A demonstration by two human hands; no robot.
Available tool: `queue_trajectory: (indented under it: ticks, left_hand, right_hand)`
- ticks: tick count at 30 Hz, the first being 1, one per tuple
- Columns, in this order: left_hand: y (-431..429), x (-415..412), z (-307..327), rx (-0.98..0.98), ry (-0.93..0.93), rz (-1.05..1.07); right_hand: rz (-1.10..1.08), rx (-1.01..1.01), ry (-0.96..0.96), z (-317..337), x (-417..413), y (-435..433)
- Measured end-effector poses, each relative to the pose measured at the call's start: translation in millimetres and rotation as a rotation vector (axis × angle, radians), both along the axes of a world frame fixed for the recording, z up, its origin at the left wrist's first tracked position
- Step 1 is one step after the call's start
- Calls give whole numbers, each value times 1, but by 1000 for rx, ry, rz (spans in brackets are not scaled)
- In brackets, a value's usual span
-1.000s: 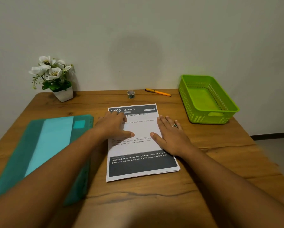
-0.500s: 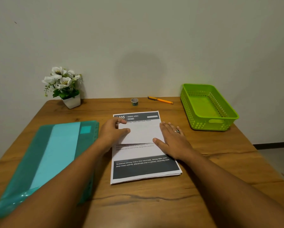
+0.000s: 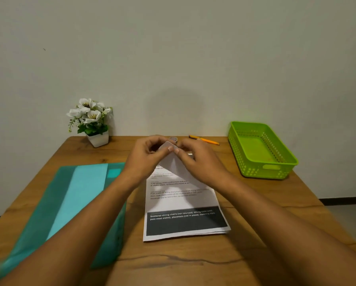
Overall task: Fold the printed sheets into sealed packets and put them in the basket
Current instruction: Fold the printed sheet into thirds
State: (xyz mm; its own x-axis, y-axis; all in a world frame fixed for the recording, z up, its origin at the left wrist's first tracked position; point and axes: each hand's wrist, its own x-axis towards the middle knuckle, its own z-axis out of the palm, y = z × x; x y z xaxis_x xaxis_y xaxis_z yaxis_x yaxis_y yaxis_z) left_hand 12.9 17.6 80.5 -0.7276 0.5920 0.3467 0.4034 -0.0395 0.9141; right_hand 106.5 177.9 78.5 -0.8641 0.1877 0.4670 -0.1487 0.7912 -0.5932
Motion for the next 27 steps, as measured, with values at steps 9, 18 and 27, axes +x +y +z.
queue_trajectory:
  ticks: [9,18,27]
  left_hand:
    - [-2,-1,32,75,59,51]
    - [-6,-15,43,185,-81,170]
    - [-21,-34,35,235,-199,298]
  right_hand:
    - [22,-176,114,16,-9,-14]
    - [67,-321,22,-9,-1,7]
    - [35,-375,-84,-36,16,33]
